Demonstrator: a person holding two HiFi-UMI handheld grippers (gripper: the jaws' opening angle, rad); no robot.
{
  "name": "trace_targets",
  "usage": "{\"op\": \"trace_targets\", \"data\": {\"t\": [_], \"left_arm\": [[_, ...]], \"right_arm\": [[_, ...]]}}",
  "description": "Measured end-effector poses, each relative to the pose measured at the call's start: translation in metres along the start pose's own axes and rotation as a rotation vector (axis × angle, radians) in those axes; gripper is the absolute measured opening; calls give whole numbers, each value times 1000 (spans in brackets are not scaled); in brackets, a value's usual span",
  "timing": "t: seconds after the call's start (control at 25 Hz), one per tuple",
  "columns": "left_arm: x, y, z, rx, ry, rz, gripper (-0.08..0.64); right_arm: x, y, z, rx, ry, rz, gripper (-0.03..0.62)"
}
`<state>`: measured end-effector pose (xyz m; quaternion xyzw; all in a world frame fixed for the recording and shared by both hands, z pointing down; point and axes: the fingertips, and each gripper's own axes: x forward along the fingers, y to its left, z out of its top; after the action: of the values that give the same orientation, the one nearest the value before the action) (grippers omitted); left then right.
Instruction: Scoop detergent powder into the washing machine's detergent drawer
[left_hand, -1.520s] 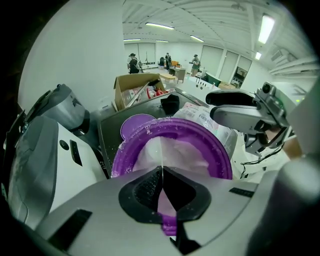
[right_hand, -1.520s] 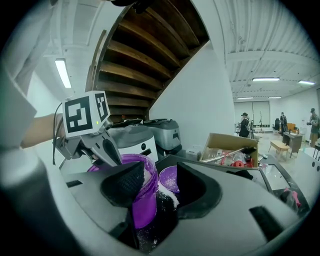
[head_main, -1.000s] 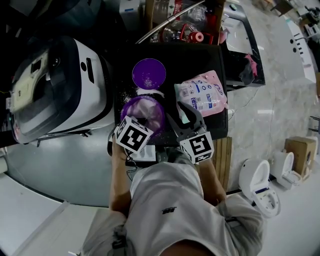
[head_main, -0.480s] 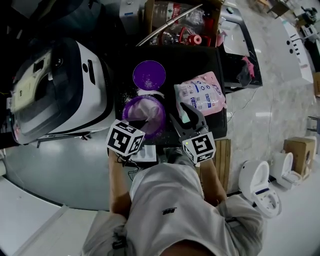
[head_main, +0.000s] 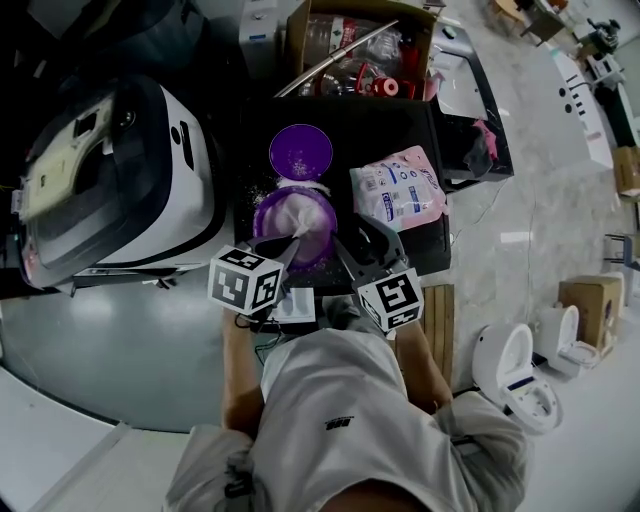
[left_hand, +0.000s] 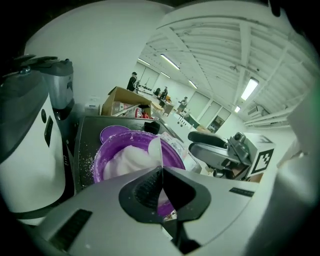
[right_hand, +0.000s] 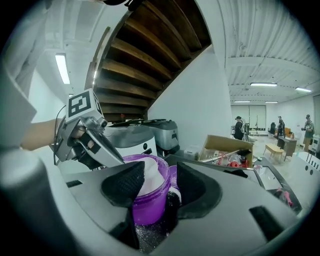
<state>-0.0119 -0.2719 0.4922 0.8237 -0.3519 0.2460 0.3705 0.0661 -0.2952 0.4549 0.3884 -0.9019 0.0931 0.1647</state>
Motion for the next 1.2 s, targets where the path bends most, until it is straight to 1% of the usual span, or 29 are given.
{"op": "trace_targets", "data": {"t": [0.4,0.92,1.08,1.2], "left_arm": [[-22,3,-12,-24,-121,-20,15],[-45,0,-25,10,-186,-91,15],[-53,-1,-28,4,-206,-94,15],[-59,-1,-29,-2,-223,-83,15]], "right_arm": [[-4,38,-1,-24,12,-26,202],[-11,77,-5,-32,27,-108,202],[-15,85,-4,-43,25,-110,201],[-18,90,-3,-51,21,-100,202]]}}
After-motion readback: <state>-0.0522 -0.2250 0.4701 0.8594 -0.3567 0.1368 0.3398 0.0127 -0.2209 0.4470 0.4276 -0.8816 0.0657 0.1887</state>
